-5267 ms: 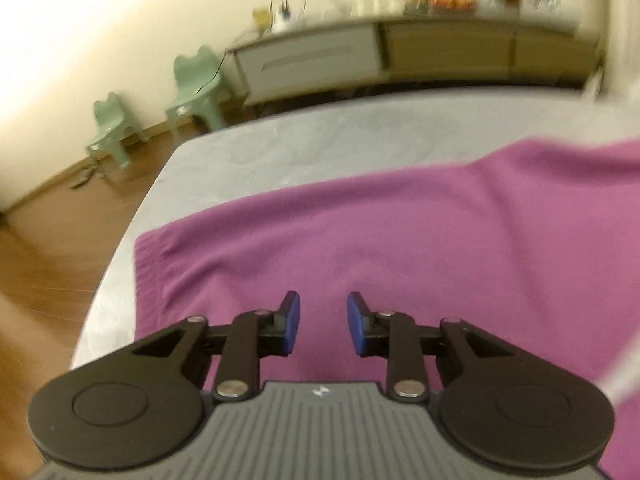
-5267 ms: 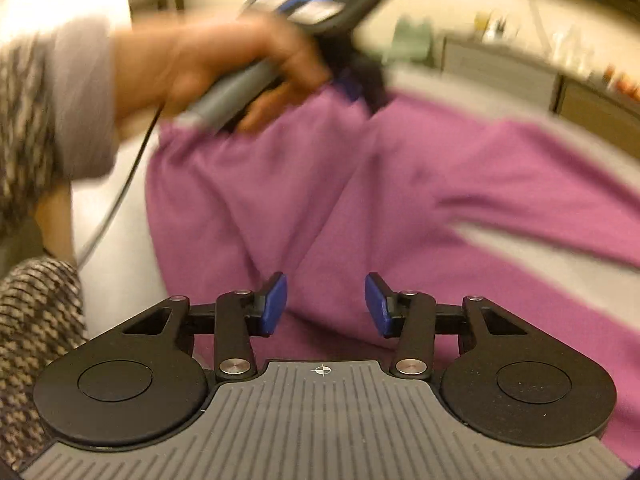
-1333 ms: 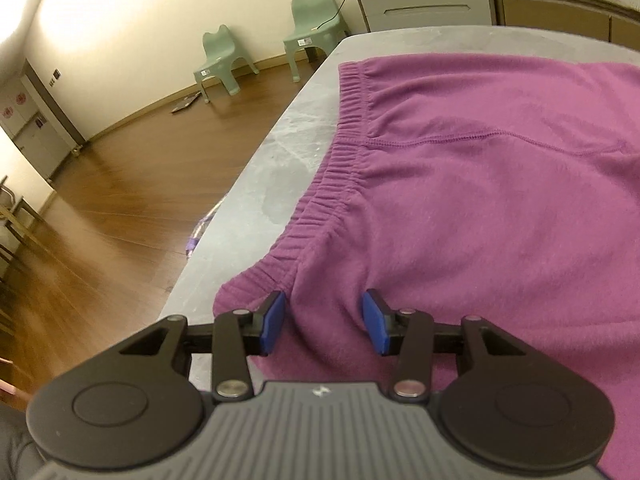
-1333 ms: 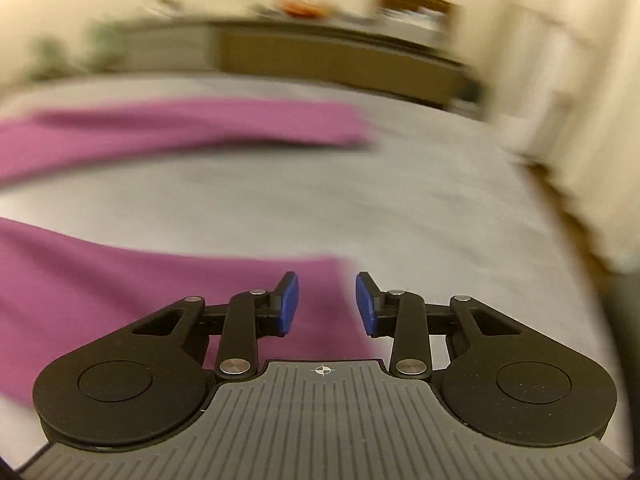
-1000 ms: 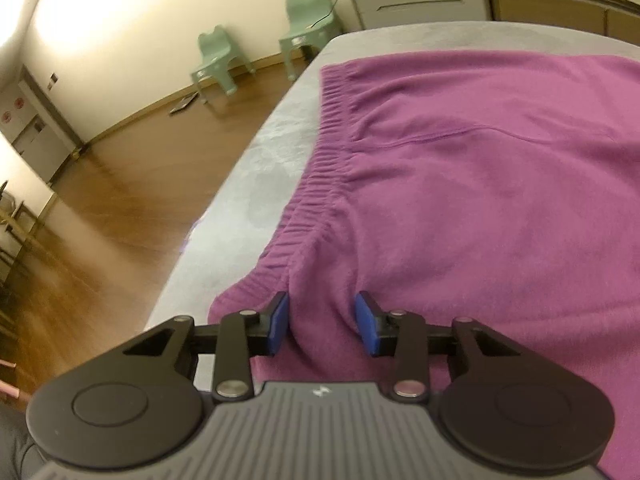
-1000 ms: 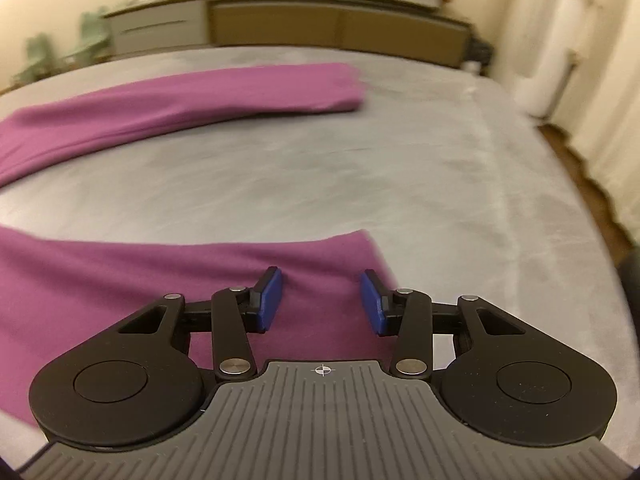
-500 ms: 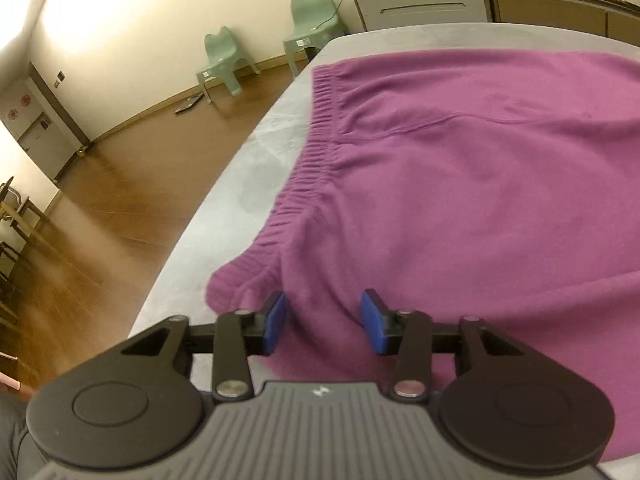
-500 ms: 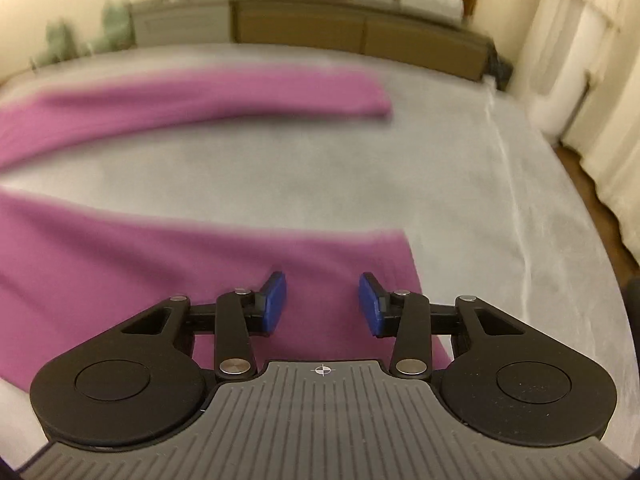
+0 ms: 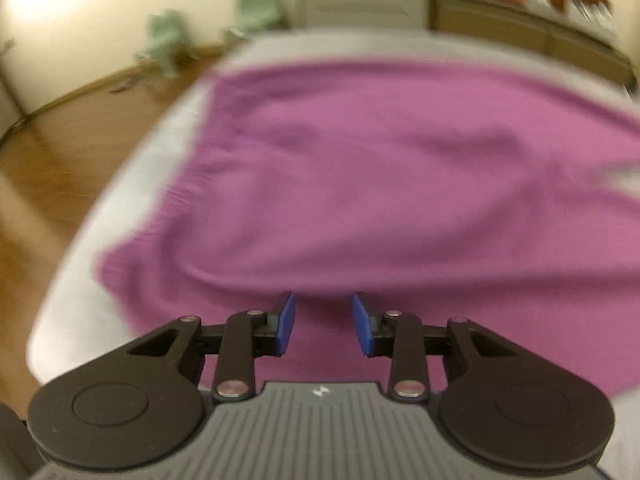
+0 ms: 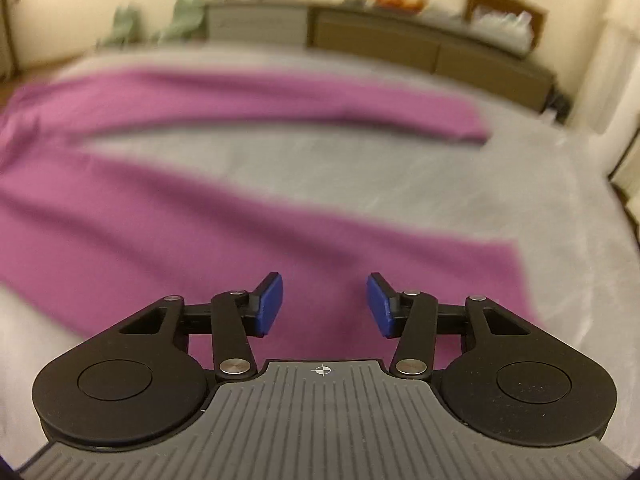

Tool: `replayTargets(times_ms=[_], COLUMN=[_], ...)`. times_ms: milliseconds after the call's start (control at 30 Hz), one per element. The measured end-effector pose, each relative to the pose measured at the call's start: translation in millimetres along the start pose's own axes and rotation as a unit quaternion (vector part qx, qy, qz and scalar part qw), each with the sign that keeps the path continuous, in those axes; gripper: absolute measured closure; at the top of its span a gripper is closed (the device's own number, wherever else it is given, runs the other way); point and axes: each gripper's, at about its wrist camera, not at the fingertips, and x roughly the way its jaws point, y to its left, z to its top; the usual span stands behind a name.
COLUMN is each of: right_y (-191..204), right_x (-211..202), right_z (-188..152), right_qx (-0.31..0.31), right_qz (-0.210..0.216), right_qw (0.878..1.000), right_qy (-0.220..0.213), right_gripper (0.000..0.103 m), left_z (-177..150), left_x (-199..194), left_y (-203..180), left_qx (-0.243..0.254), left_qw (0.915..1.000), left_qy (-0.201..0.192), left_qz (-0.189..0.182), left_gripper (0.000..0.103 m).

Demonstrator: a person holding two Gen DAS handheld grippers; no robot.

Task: Fold clothes

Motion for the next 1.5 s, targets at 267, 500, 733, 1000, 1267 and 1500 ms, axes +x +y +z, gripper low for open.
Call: replayTargets(times_ms=[267, 500, 733, 1000, 1267, 1500], right_y=[-36, -64, -115, -152, -184, -164], right_x=[15, -21, -1, 73, 200, 197], right_z=[2, 18, 39, 148, 208, 213], right_qx=[0.037, 0.129, 0.247, 0.206, 0.192, 0.138], right_qz=[-0.085, -0.025, -0.004, -0.035, -0.067, -0.010], right_qw=[0.995, 0.990, 0.965, 0.975, 0.979, 0.990], right_qy=[0.033, -0.049, -0.093, -0.078, -0.017, -0.037], right_gripper=[0.040, 0.041, 0.036, 0.021, 0.021, 0.100], left_z=[-10, 57, 117, 142, 150, 155], left_x=[-33, -80, -35, 50, 39, 46], left_y=[-17, 29, 14, -41, -51, -59], left_qx=[0.169, 0.006, -0.134, -0.110, -0.056, -0.057], left_qw=[0.9845, 0.9964, 0.9761, 0.9737, 0.9767, 0.9806], left_qy=[0.041, -0.083, -0.111, -0.049, -0.076, -0.075], left_qz=[0.028, -0.015, -0.131, -0.194, -0.193, -0.172], left_gripper=[0.067, 0.060, 0.054, 0.057, 0.057, 0.057])
